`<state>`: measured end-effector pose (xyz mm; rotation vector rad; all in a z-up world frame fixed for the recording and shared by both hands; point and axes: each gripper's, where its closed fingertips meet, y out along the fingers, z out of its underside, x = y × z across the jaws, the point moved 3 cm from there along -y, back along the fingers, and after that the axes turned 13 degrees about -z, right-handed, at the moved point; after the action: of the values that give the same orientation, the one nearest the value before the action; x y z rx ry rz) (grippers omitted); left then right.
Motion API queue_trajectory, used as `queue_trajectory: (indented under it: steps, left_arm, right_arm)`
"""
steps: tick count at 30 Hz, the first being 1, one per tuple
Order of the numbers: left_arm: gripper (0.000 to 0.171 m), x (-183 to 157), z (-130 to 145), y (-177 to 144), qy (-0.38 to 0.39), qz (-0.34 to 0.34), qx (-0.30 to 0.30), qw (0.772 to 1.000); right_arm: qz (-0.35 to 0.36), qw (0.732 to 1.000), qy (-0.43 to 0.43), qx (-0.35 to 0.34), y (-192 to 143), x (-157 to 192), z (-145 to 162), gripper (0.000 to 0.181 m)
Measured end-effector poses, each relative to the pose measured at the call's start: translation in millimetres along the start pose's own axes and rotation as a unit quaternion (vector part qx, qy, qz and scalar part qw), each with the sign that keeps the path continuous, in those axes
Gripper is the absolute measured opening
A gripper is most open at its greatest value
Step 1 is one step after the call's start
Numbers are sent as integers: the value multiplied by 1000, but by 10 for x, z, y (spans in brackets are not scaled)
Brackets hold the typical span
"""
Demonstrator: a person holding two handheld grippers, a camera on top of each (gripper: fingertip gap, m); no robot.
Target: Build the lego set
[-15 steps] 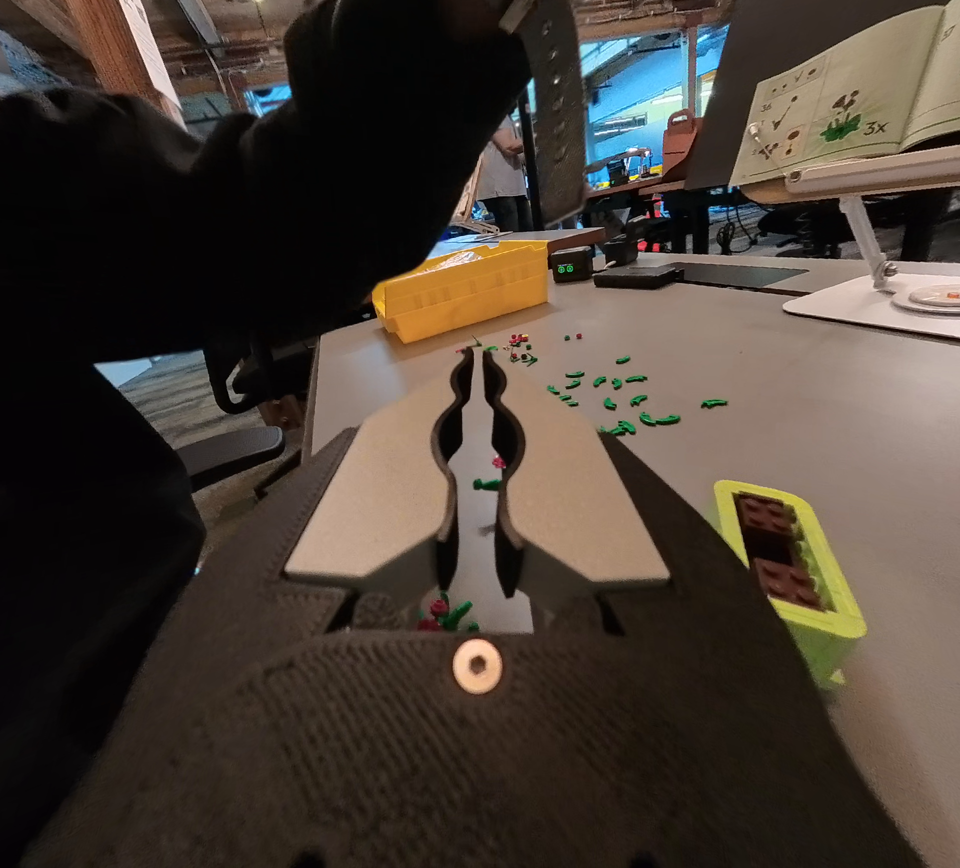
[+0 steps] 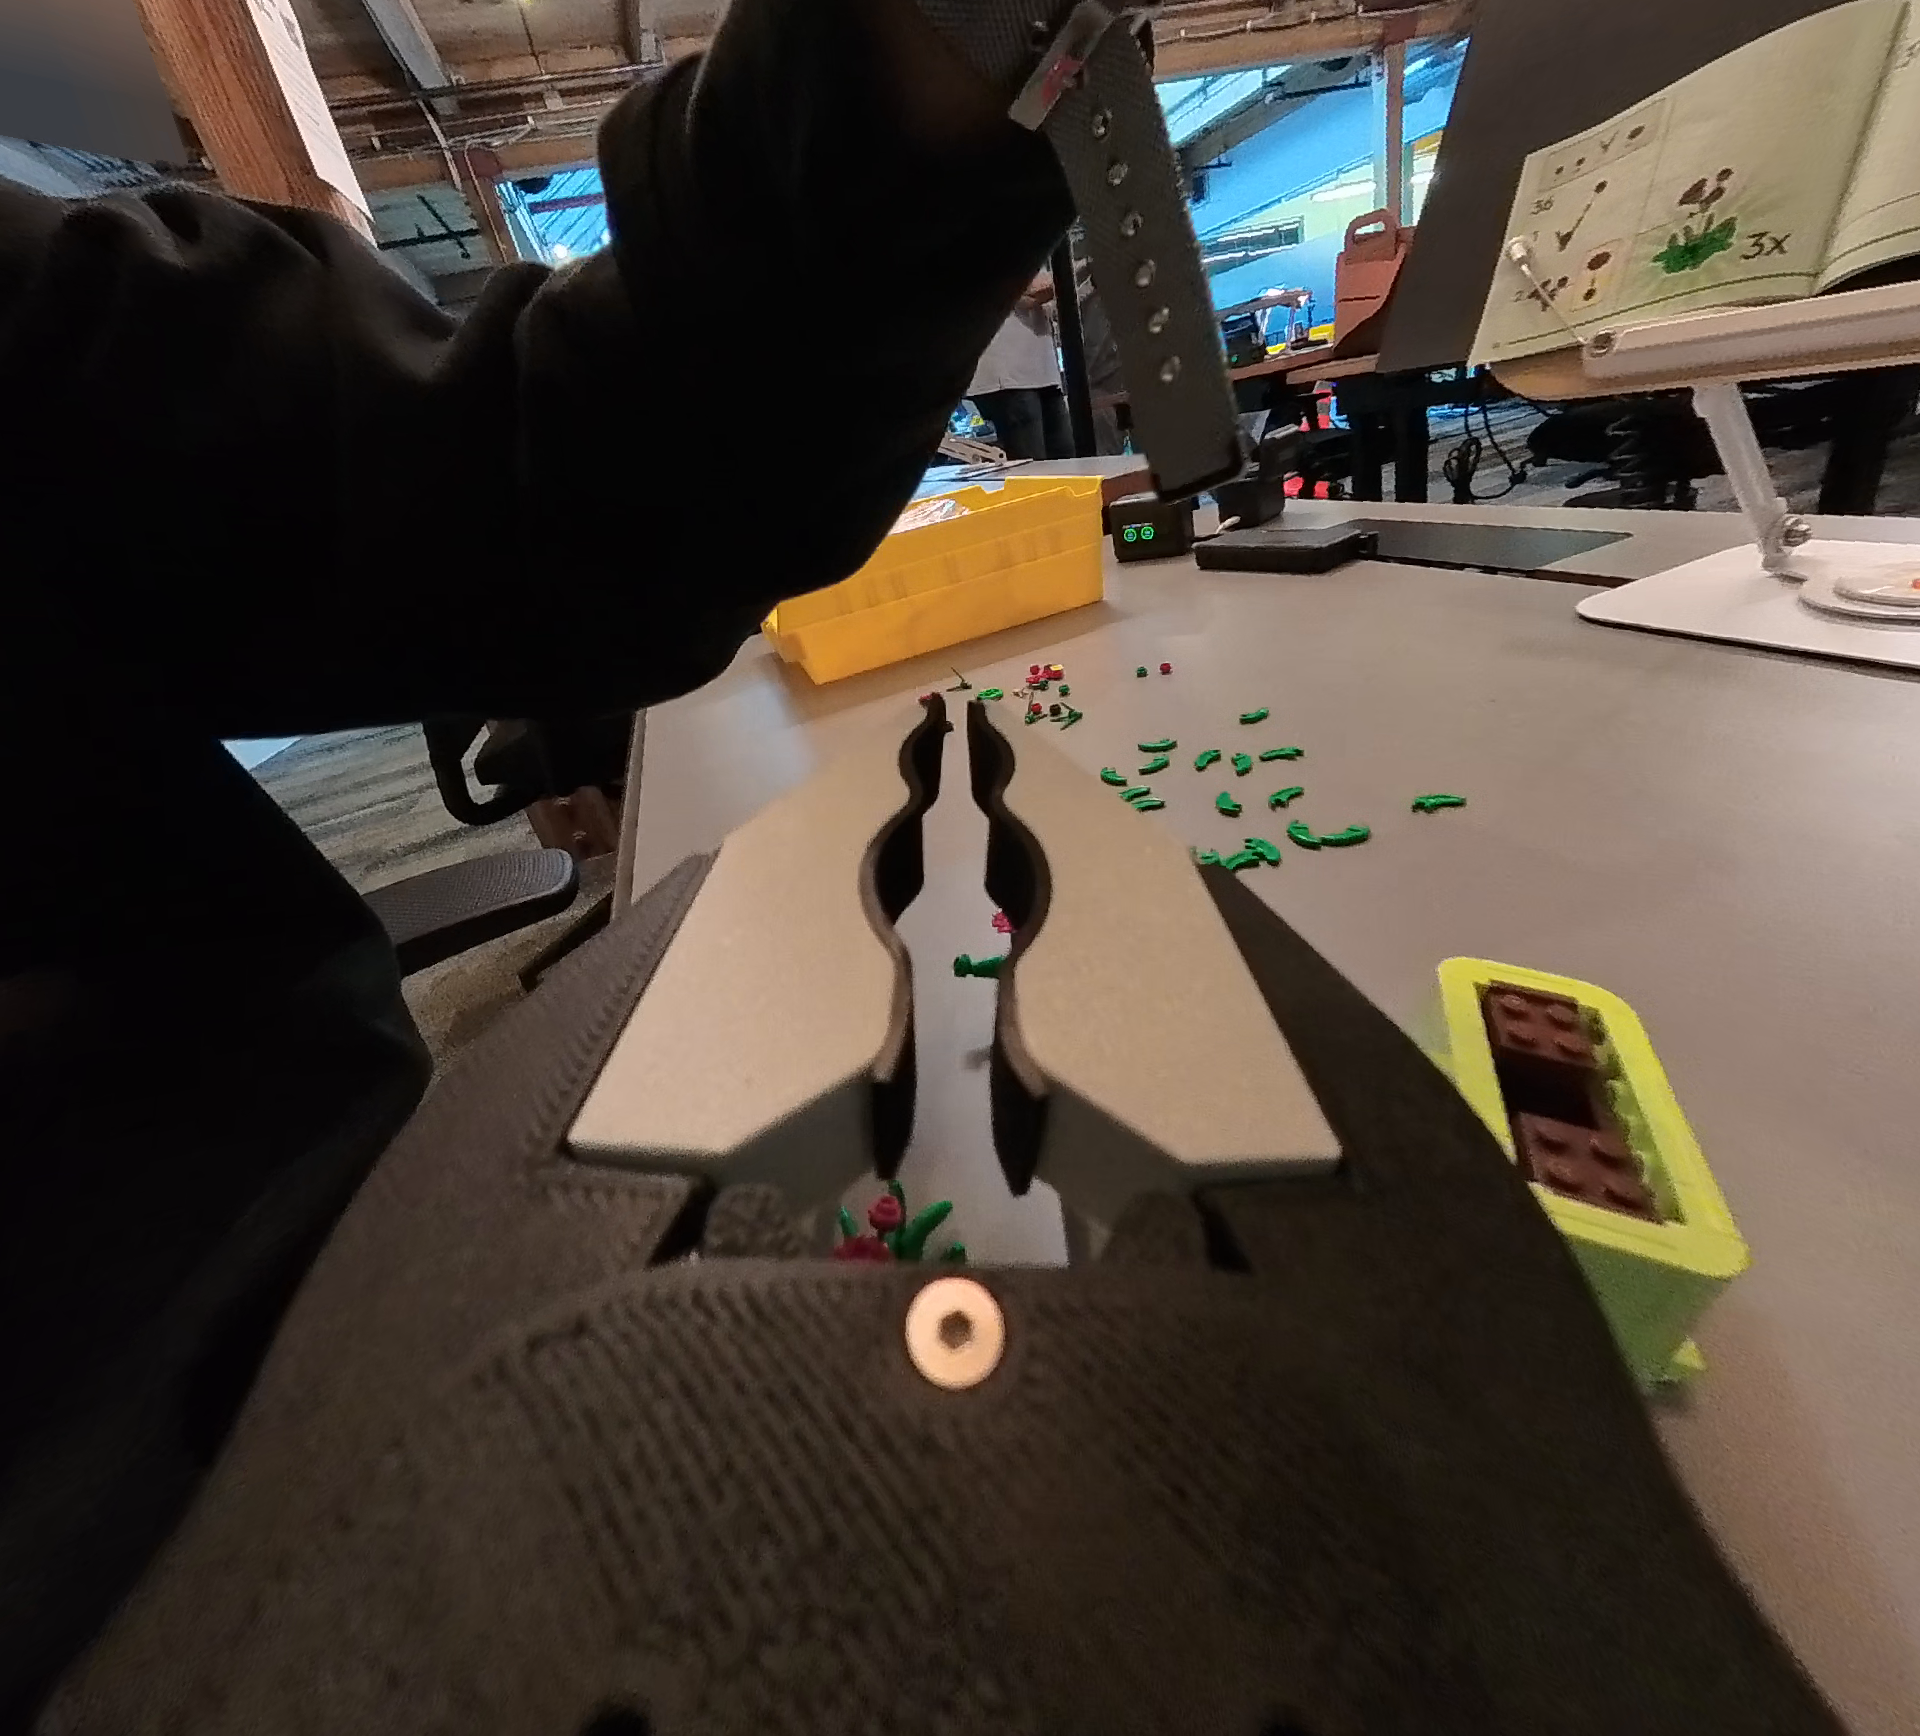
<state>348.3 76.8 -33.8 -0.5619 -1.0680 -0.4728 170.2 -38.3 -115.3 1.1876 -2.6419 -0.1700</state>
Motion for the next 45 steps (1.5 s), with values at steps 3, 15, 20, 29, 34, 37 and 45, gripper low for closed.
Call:
queue_trajectory:
  steps: [3, 15, 20, 29, 34, 37, 45]
  left_arm:
    - [4, -26, 37, -28, -31, 11, -14, 999]
    - [3, -899, 612, -623, -501, 267, -183, 803]
    - [3, -1192, 967, -1024, -675, 369, -252, 587]
    - [3, -1610, 1350, -1540, -777, 316, -355, 412]
    - [3, -1724, 1380, -1483, -787, 330, -354, 382]
    - [3, -1757, 1352, -1469, -785, 330, -348, 392]
    - [3, -1780, 1302, -1446, -781, 337, -337, 403]
  right_arm:
    - [0, 1000, 0, 0, 0, -2, -1, 3]
    - [-2, 1000, -4, -2, -5, 11, -7, 3]
    - [-4, 1000, 3, -5, -9, -3, -10, 3]
    - [-5, 1000, 16, -12, -14, -40, -20, 4]
    - [-6, 1000, 20, -10, -1, -52, -15, 5]
    - [-5, 1000, 19, -11, -2, -54, -17, 4]
    - [-6, 1000, 17, -13, -8, -48, -22, 5]
